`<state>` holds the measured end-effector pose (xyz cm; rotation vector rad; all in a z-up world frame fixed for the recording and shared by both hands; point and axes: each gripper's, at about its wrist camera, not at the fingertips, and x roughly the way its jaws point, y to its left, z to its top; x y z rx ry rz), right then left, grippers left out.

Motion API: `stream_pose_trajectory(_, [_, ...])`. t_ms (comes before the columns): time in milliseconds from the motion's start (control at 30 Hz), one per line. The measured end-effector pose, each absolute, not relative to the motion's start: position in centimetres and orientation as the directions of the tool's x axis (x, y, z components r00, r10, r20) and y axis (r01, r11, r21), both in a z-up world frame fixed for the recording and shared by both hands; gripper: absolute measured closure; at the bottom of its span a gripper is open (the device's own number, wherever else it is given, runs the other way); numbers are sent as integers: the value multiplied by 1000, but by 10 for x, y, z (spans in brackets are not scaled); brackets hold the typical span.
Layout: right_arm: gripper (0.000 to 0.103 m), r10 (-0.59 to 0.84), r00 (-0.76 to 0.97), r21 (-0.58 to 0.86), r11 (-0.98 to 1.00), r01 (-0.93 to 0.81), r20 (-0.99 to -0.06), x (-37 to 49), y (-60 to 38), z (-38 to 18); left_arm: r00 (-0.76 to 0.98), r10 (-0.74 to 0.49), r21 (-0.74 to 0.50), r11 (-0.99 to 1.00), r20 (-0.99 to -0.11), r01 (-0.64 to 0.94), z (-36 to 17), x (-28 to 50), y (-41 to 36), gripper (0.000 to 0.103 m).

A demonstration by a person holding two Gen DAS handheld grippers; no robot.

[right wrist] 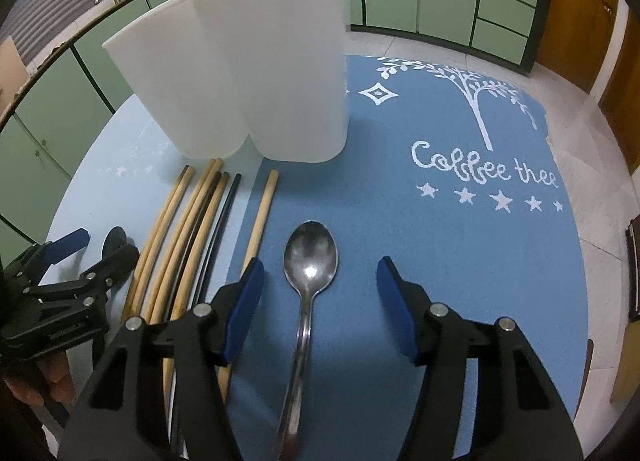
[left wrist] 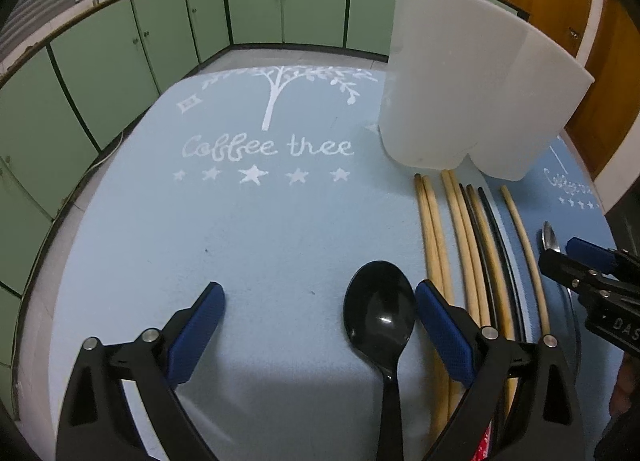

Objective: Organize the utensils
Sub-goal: 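Close the left tool on the black spoon while the right tool grasps the steel spoon, then lift both spoons and carry them over the white utensil holder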

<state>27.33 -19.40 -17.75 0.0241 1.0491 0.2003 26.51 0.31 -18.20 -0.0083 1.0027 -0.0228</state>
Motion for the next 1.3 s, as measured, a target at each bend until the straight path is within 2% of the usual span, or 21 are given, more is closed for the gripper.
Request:
stream_pose_trajectory(133, [49, 172, 478, 109, 982, -156, -861, 276, -190, -177, 541, -25, -16, 1000, -841, 22, -181, 265, 2, 12])
stream_pose_trajectory(200, [52, 168, 474, 107, 982, -153, -864, 277, -189, -177, 539, -36, -26, 999, -841, 27, -179, 265, 2, 21])
stream_pose_trajectory(333, [61, 159, 467, 106, 985, -138, -870, 277, -190, -175, 533, -63, -43, 998, -844, 50, -177, 264, 0, 30])
stream_pose_trajectory(367, [69, 156, 464, 104, 985, -137, -872, 278, -190, -175, 534, -67, -46, 998, -843, 52, -176, 264, -1, 37])
stream_pose_trajectory(433, [75, 147, 462, 95, 986, -135, -875, 280, -190, -176, 538, -71, -49, 997, -840, 55, -174, 263, -1, 52])
stream_pose_trajectory(500, [75, 160, 459, 111, 985, -132, -874, 280, -193, -176, 535, -90, -64, 996, -840, 67, -171, 262, -2, 70])
stream_pose_trajectory(667, [75, 223, 479, 177, 974, -140, -849, 269, -201, -170, 549, -150, -123, 989, -822, 86, -164, 256, 2, 70])
stream_pose_trajectory(1300, [76, 323, 702, 244, 946, -214, -635, 222, -235, -96, 776, -188, -113, 982, -603, 151, -95, 208, -3, 70])
